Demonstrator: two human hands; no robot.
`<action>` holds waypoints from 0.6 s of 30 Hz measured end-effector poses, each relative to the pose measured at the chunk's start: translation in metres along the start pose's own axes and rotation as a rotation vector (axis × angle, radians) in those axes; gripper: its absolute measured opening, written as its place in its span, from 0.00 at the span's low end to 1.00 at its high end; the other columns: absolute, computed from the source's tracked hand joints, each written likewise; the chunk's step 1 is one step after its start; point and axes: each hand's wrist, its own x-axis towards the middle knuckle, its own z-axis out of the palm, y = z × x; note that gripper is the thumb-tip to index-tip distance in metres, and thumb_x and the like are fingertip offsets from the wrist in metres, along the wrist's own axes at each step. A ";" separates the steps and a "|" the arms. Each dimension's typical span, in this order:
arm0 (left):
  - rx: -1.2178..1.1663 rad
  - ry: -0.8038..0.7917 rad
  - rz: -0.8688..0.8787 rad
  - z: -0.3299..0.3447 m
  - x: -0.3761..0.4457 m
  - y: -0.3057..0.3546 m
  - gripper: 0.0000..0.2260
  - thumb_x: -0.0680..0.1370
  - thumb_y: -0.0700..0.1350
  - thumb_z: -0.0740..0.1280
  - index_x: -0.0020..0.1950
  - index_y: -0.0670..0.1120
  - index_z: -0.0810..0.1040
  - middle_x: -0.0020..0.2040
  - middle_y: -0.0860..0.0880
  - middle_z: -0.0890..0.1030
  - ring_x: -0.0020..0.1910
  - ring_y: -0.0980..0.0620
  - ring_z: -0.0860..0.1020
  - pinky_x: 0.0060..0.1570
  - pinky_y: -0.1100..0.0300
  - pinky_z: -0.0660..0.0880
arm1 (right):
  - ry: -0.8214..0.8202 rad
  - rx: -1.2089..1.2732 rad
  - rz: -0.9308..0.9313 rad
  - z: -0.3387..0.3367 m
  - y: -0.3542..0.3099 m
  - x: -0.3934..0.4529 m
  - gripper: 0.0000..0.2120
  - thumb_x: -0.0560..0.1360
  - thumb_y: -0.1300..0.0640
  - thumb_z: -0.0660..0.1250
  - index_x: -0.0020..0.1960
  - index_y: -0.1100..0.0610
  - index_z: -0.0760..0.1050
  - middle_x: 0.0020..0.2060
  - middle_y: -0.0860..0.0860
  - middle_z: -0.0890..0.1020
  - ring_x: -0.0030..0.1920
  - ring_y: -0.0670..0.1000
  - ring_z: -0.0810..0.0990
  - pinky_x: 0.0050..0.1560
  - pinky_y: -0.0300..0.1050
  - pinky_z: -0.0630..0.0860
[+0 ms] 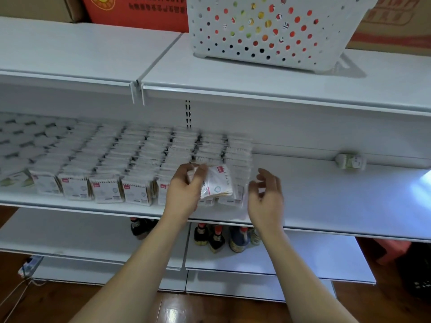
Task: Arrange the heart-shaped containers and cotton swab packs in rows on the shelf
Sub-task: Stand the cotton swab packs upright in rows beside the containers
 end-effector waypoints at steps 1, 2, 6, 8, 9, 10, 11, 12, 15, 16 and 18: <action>0.037 -0.013 0.036 0.001 0.001 -0.002 0.14 0.79 0.58 0.66 0.57 0.49 0.76 0.30 0.52 0.70 0.24 0.56 0.66 0.27 0.59 0.66 | 0.006 0.022 -0.072 -0.005 -0.008 0.003 0.18 0.77 0.50 0.63 0.65 0.54 0.76 0.57 0.48 0.76 0.52 0.50 0.79 0.46 0.32 0.72; 0.077 -0.029 0.074 0.003 0.002 -0.003 0.14 0.78 0.59 0.67 0.55 0.50 0.77 0.29 0.53 0.71 0.24 0.56 0.66 0.28 0.59 0.66 | -0.026 0.016 -0.174 -0.010 -0.015 0.007 0.19 0.76 0.48 0.63 0.64 0.54 0.78 0.57 0.48 0.78 0.55 0.51 0.78 0.50 0.36 0.74; 0.236 -0.101 0.168 0.011 0.003 0.001 0.12 0.77 0.60 0.68 0.48 0.52 0.78 0.31 0.53 0.75 0.27 0.60 0.71 0.31 0.62 0.68 | -0.384 -0.137 -0.388 -0.023 -0.026 0.016 0.24 0.73 0.43 0.66 0.65 0.53 0.78 0.62 0.48 0.80 0.63 0.49 0.75 0.64 0.45 0.72; 0.253 -0.119 0.200 0.013 0.003 0.002 0.10 0.79 0.58 0.66 0.43 0.54 0.77 0.31 0.56 0.76 0.29 0.61 0.73 0.32 0.64 0.68 | -0.447 -0.114 -0.344 -0.030 -0.023 0.018 0.21 0.73 0.45 0.69 0.63 0.52 0.80 0.59 0.46 0.81 0.59 0.47 0.78 0.59 0.47 0.77; 0.251 -0.117 0.198 0.014 0.003 0.002 0.10 0.80 0.57 0.65 0.43 0.53 0.77 0.32 0.56 0.76 0.31 0.62 0.74 0.33 0.62 0.69 | -0.438 -0.103 -0.323 -0.032 -0.020 0.019 0.18 0.73 0.47 0.71 0.61 0.52 0.81 0.56 0.45 0.82 0.54 0.46 0.79 0.55 0.47 0.78; 0.247 -0.117 0.182 0.015 0.005 0.001 0.10 0.81 0.55 0.64 0.44 0.53 0.77 0.33 0.56 0.77 0.32 0.61 0.75 0.34 0.60 0.70 | -0.415 -0.102 -0.292 -0.033 -0.018 0.019 0.15 0.73 0.49 0.74 0.58 0.52 0.81 0.52 0.44 0.82 0.50 0.45 0.80 0.52 0.46 0.79; 0.234 -0.124 0.155 0.015 0.006 0.000 0.08 0.81 0.54 0.65 0.46 0.52 0.78 0.34 0.55 0.76 0.31 0.60 0.75 0.33 0.59 0.71 | -0.385 -0.091 -0.253 -0.035 -0.016 0.018 0.12 0.72 0.50 0.75 0.55 0.51 0.82 0.48 0.43 0.82 0.46 0.45 0.79 0.49 0.45 0.78; 0.198 -0.135 0.118 0.014 0.007 -0.001 0.06 0.81 0.52 0.65 0.48 0.51 0.78 0.35 0.54 0.76 0.30 0.58 0.74 0.31 0.58 0.72 | -0.364 -0.055 -0.204 -0.036 -0.014 0.018 0.09 0.72 0.51 0.75 0.52 0.49 0.81 0.44 0.41 0.81 0.44 0.45 0.79 0.47 0.44 0.78; 0.016 -0.165 0.015 0.013 0.006 -0.001 0.05 0.81 0.47 0.67 0.54 0.47 0.77 0.42 0.47 0.77 0.29 0.54 0.76 0.28 0.52 0.80 | -0.319 0.128 -0.066 -0.041 -0.011 0.018 0.05 0.75 0.55 0.70 0.50 0.47 0.78 0.41 0.40 0.81 0.43 0.44 0.79 0.46 0.41 0.77; -0.034 -0.171 -0.013 0.013 0.005 0.000 0.06 0.81 0.45 0.66 0.57 0.46 0.76 0.46 0.47 0.78 0.32 0.55 0.78 0.30 0.50 0.81 | -0.301 0.219 0.002 -0.042 -0.012 0.019 0.06 0.78 0.58 0.68 0.52 0.48 0.77 0.43 0.41 0.81 0.44 0.45 0.79 0.46 0.42 0.79; -0.132 -0.200 -0.068 0.012 0.004 0.001 0.09 0.81 0.42 0.66 0.61 0.47 0.75 0.55 0.48 0.79 0.44 0.51 0.82 0.37 0.45 0.83 | -0.287 0.360 0.136 -0.045 -0.017 0.019 0.10 0.81 0.63 0.64 0.54 0.48 0.78 0.50 0.48 0.80 0.46 0.47 0.81 0.45 0.44 0.82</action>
